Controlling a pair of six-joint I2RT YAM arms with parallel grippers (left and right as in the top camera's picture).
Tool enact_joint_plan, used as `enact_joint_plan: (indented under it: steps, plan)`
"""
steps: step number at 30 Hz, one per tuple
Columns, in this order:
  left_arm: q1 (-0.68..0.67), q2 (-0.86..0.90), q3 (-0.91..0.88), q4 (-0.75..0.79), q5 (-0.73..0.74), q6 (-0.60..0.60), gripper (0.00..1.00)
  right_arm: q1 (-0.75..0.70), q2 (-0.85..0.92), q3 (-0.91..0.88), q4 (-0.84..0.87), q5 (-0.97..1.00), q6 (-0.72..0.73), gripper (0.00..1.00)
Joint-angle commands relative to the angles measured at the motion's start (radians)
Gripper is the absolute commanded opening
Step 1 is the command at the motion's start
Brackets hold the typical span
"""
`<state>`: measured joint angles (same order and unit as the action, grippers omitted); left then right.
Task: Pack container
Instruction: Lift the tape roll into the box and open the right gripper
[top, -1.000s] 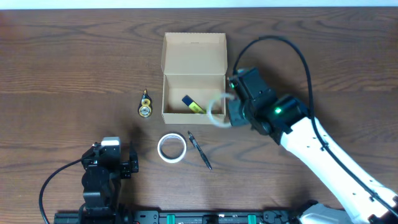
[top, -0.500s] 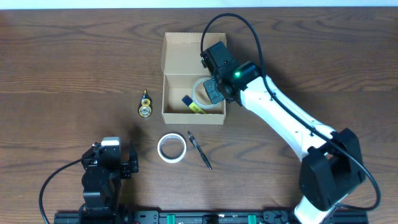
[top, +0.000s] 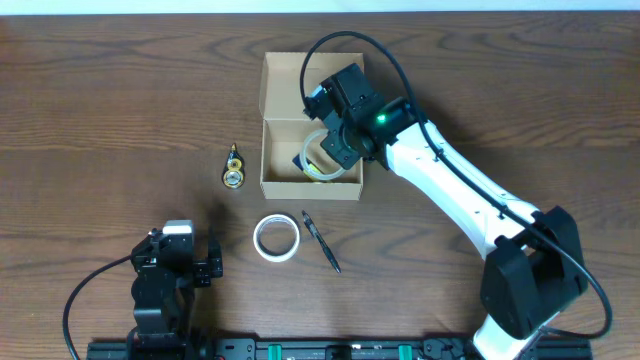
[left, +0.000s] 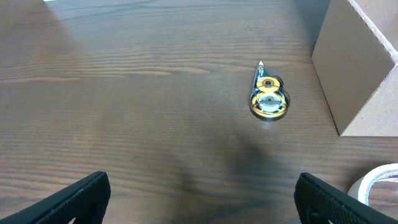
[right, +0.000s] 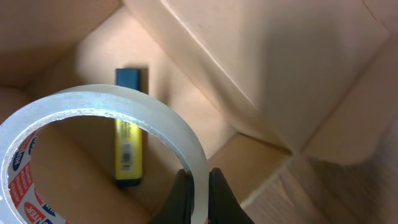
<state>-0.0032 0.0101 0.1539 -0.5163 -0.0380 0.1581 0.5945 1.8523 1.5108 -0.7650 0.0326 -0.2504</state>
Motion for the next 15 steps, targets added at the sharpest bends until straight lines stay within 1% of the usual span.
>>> enact_joint_plan:
  steps: [1, 5, 9, 15]
  plan:
    - [-0.004, -0.006, -0.013, -0.002, -0.018, 0.006, 0.96, 0.007, 0.036, 0.027, 0.003, -0.037, -0.077, 0.01]
    - [-0.004, -0.006, -0.013, -0.002, -0.018, 0.006, 0.95, 0.007, 0.078, 0.027, -0.003, -0.042, -0.114, 0.01]
    - [-0.004, -0.006, -0.013, -0.002, -0.018, 0.007, 0.95, 0.007, 0.082, 0.027, -0.001, -0.065, -0.149, 0.01]
    - [-0.004, -0.006, -0.013, -0.002, -0.018, 0.006, 0.96, 0.006, 0.085, 0.027, 0.001, -0.063, -0.16, 0.01]
